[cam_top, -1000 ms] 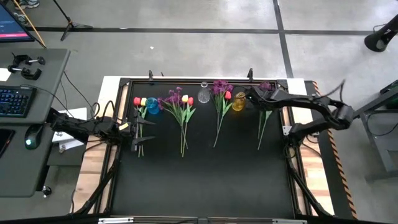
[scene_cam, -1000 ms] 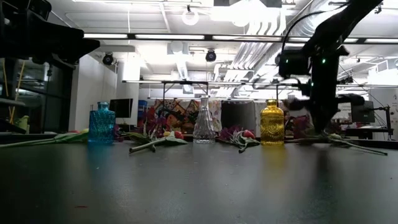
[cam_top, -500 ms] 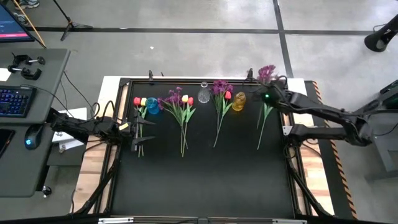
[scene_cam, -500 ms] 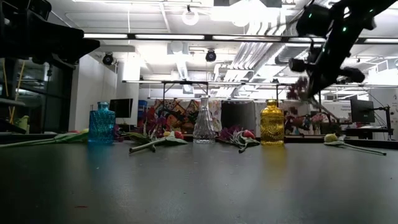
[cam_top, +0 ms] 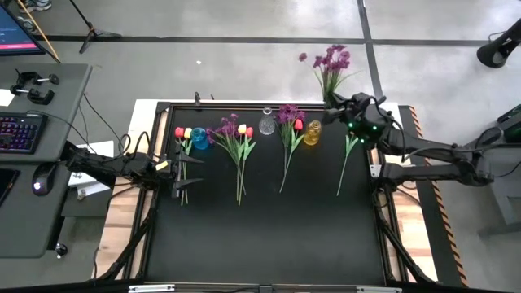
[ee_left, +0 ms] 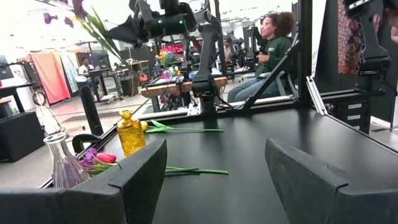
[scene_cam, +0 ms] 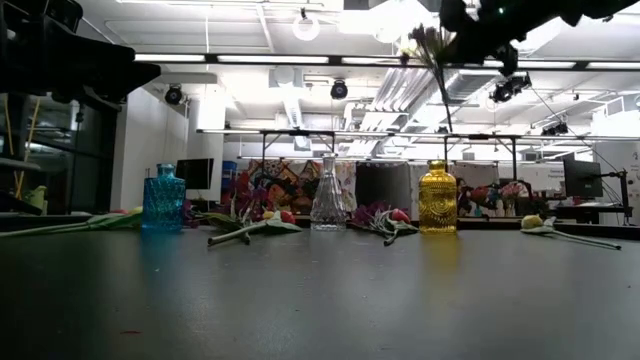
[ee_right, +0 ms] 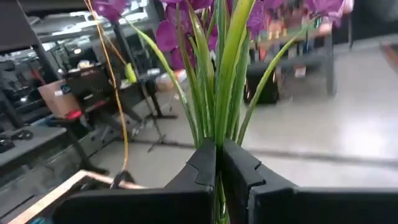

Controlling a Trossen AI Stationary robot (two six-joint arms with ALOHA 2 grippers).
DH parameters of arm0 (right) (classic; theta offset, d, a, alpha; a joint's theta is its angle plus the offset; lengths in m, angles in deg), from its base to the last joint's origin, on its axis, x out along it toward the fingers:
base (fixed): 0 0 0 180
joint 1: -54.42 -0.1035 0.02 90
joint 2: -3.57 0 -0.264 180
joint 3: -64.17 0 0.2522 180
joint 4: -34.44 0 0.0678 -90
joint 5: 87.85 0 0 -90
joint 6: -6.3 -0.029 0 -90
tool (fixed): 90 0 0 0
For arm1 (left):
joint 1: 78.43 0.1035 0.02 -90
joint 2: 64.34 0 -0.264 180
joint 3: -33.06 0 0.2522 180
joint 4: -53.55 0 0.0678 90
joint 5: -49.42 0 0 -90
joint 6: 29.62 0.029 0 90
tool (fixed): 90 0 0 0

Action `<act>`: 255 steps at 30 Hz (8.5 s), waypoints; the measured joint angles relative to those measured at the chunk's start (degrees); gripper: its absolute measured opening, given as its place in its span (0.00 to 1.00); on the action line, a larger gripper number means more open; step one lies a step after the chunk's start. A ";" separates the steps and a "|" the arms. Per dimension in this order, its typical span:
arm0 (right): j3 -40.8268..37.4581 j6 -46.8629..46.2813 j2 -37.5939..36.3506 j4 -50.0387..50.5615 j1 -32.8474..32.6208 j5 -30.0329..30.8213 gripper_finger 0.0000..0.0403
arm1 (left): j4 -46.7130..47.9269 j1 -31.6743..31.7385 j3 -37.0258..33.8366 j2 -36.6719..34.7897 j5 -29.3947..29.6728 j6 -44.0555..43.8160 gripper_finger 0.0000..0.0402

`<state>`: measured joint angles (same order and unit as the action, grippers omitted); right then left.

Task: Sort flowers into vase by color
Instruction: Put the right purple flower into the yellow vase

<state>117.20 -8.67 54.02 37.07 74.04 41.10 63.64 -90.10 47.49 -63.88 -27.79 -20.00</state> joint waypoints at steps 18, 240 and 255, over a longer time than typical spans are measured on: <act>0.00 19.61 13.73 -23.56 -1.36 7.03 0.00 | 0.01 -0.01 0.00 -0.01 -0.02 0.00 0.65; -25.98 32.47 22.23 -78.96 -20.12 -9.22 0.00 | -0.01 -0.01 0.00 -0.01 -0.02 0.00 0.65; -22.49 25.34 24.15 -78.84 1.70 -12.23 0.00 | 0.01 0.00 0.00 -0.01 -0.02 0.00 0.65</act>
<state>94.71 16.67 78.17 -41.76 75.74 28.87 63.65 -90.11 47.49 -63.89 -27.80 -20.00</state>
